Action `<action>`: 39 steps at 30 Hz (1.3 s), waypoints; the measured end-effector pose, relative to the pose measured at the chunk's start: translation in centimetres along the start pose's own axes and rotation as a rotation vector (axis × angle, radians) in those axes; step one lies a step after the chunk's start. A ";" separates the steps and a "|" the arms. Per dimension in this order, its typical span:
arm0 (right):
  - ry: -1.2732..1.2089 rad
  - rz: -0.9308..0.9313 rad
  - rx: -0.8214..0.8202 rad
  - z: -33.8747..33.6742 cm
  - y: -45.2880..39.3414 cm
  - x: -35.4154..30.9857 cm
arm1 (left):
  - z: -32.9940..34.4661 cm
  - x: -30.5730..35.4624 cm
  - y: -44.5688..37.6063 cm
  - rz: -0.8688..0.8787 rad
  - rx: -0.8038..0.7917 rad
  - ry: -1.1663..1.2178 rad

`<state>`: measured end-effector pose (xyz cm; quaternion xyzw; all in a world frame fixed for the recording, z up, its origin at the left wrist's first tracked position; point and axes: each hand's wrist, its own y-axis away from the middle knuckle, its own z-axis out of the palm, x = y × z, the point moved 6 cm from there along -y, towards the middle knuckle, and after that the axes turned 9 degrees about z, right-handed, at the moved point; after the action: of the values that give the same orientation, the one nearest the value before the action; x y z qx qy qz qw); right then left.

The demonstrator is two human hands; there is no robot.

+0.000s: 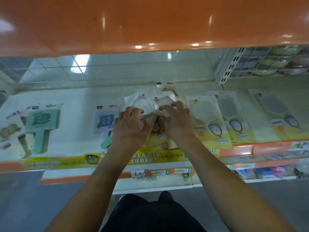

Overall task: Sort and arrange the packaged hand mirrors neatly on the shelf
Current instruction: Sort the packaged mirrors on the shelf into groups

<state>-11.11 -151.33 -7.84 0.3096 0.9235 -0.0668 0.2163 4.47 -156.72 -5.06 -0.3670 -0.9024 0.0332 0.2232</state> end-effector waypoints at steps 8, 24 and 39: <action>-0.113 -0.104 0.168 -2.0 1.0 -1.7 | -0.6 -0.4 1.3 0.015 0.056 -0.008; -0.027 0.102 0.265 -2.6 4.8 0.0 | 0.1 0.5 0.5 0.232 0.060 0.063; -0.038 0.397 0.357 -5.5 9.6 5.7 | 3.3 6.8 0.3 0.468 -0.060 0.152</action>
<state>-11.42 -139.18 -5.31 0.5164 0.8142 -0.1909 0.1845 -1.00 -151.61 -5.49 -0.5738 -0.7741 0.0294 0.2659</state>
